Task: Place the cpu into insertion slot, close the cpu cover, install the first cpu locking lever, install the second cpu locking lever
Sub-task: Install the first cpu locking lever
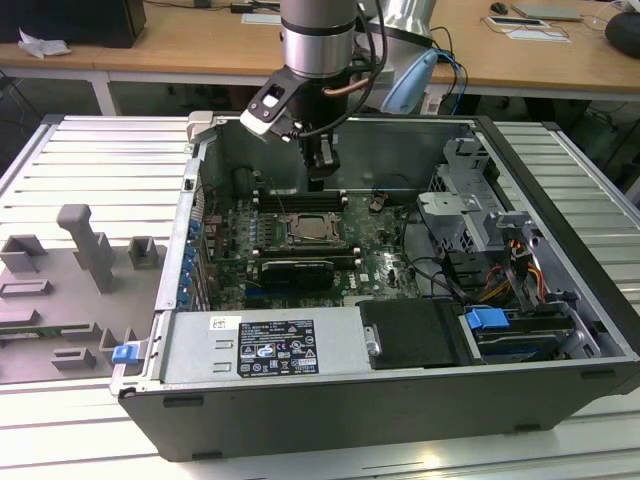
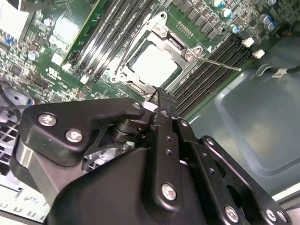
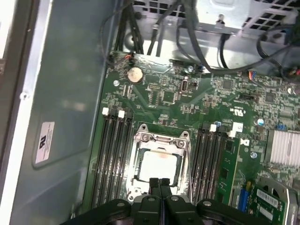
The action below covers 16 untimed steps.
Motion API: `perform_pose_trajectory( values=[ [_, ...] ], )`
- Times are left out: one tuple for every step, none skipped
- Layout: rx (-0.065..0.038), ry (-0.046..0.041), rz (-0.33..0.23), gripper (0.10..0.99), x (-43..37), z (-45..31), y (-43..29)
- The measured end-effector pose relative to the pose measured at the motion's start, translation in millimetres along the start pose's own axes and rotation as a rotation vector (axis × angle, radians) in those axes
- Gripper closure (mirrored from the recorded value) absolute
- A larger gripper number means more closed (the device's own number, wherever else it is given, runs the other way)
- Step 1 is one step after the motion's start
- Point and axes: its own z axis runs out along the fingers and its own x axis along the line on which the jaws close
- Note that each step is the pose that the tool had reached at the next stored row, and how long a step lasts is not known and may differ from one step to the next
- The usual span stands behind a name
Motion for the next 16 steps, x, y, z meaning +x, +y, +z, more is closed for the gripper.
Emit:
perform_pose_trajectory(
  values=[
    [0.000, 0.0008, -0.015, 0.980, 0.0, 0.0, 0.0],
    [0.001, 0.0015, -0.026, 0.980, 0.0, 0.0, 0.0],
    [0.001, 0.0026, -0.048, 0.980, 0.0, 0.0, 0.0],
    [0.001, 0.0036, -0.064, 0.980, 0.0, 0.0, 0.0],
    [0.002, 0.0047, -0.084, 0.980, 0.0, 0.0, 0.0],
    [0.002, 0.0056, -0.099, 0.980, 0.0, 0.0, 0.0],
    [0.003, 0.0063, -0.113, 0.980, 0.0, 0.0, -0.1],
    [0.003, 0.0068, -0.121, 0.980, 0.0, 0.0, -0.1],
    [0.003, 0.0073, -0.129, 0.980, 0.0, 0.0, -0.2],
    [0.004, 0.0081, -0.145, 0.980, 0.0, 0.0, -0.3],
    [0.004, 0.0095, -0.168, 0.980, 0.1, 0.0, -0.4],
    [0.004, 0.0102, -0.183, 0.980, 0.1, 0.0, -0.5],
    [0.005, 0.0110, -0.196, 0.980, 0.1, 0.0, -0.6],
    [0.005, 0.0125, -0.222, 0.980, 0.1, 0.0, -0.6],
    [0.006, 0.0146, -0.258, 0.980, 0.1, 0.0, -0.6],
    [0.007, 0.0158, -0.280, 0.980, 0.1, 0.1, -0.6]
  ],
)
